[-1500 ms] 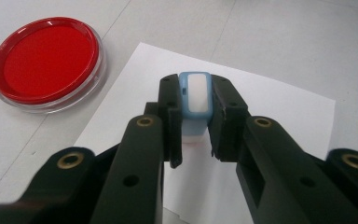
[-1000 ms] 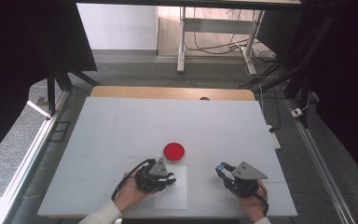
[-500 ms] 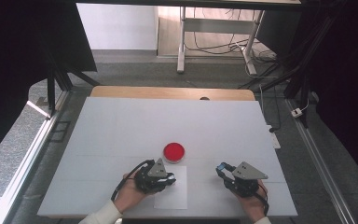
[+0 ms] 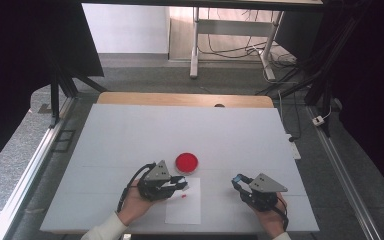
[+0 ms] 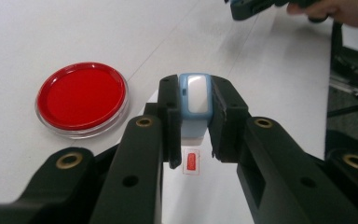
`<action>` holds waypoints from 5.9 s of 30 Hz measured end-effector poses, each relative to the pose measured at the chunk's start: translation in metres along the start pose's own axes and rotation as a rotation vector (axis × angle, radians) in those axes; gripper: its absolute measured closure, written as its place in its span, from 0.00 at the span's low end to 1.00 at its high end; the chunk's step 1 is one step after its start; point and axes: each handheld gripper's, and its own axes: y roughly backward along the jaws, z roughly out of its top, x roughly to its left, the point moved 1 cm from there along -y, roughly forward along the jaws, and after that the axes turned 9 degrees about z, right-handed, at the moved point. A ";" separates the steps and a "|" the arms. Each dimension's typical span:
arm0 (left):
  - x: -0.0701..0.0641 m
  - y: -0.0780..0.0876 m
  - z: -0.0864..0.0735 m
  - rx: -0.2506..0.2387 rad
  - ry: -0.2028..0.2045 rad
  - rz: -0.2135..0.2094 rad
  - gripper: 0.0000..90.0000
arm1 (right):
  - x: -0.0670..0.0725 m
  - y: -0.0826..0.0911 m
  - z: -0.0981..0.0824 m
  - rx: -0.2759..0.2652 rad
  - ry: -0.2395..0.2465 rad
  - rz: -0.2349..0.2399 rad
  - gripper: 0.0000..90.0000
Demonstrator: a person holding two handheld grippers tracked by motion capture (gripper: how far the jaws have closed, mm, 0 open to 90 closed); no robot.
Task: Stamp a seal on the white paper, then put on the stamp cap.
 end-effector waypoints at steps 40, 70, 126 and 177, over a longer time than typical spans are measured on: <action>0.023 0.034 0.021 -0.077 0.096 -0.008 0.84 | 0.002 -0.004 0.001 0.010 0.015 -0.004 0.72; 0.021 0.032 0.023 -0.077 0.094 -0.017 0.84 | 0.016 -0.014 0.007 -0.005 0.031 0.044 0.72; 0.011 0.028 0.029 -0.105 0.114 -0.015 0.84 | 0.060 -0.050 0.035 -0.076 0.070 0.117 0.72; 0.007 0.015 0.028 -0.121 0.161 -0.005 0.84 | 0.085 -0.078 0.053 -0.114 0.079 0.112 0.72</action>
